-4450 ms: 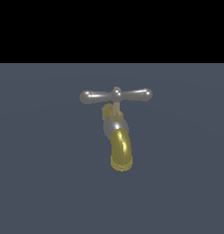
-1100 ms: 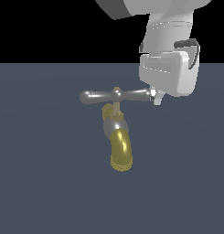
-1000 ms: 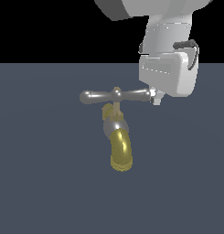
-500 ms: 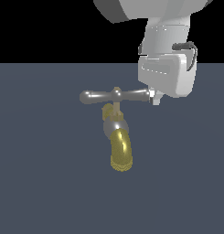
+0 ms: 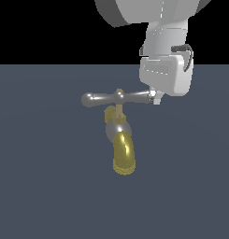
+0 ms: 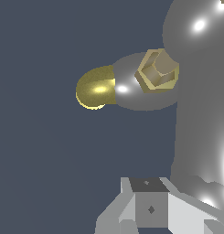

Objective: Turn on the faucet by rotating a designated handle.

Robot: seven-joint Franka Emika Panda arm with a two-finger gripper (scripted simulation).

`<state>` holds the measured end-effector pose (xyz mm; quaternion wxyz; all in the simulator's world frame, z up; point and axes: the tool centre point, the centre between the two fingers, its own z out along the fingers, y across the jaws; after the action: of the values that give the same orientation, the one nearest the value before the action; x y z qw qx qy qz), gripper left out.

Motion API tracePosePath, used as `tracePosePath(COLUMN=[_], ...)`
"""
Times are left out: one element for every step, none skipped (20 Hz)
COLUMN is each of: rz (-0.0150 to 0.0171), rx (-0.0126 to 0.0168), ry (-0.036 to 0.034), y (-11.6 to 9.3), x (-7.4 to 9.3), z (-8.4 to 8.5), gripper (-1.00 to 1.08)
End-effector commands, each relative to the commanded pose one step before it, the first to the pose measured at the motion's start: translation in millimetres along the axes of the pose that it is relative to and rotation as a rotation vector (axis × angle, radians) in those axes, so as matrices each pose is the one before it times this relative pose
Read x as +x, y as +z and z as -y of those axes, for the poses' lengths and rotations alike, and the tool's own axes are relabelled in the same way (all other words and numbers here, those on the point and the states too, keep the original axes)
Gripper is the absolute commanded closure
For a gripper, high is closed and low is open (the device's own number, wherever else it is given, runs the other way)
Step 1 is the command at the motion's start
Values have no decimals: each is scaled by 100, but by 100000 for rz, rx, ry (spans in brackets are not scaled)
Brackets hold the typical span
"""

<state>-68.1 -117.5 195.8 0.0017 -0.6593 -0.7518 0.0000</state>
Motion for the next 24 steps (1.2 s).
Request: tracePosePath(rz=[301, 0, 0, 0, 0, -50, 0, 0, 0, 0, 0, 0, 0, 0, 0, 0, 0, 0, 0, 0, -93, 0, 1, 1], rx=[-250, 0, 0, 0, 0, 6, 0, 0, 0, 0, 0, 0, 0, 0, 0, 0, 0, 0, 0, 0, 742, -35, -35, -35], ry=[-134, 0, 0, 0, 0, -47, 0, 0, 0, 0, 0, 0, 0, 0, 0, 0, 0, 0, 0, 0, 1212, -60, -60, -60], y=[1, 0, 0, 0, 0, 12, -1, -1, -1, -1, -1, -1, -1, -2, -2, -2, -2, -3, -3, 0, 178, -7, -8, -8], x=[-99, -36, -36, -36, -36, -23, -37, -37, -37, -37, -37, -38, -38, -38, -38, -39, -39, -39, -40, 0, -561, 298, 296, 294], z=[-839, -261, -262, -263, -264, -275, -266, -267, -268, -269, -270, -270, -271, -272, -272, -273, -274, -274, -275, 0, 758, -396, -393, -390], gripper=[108, 108, 108, 108, 108, 108, 108, 108, 108, 108, 108, 108, 108, 108, 108, 108, 108, 108, 108, 108, 108, 108, 108, 108])
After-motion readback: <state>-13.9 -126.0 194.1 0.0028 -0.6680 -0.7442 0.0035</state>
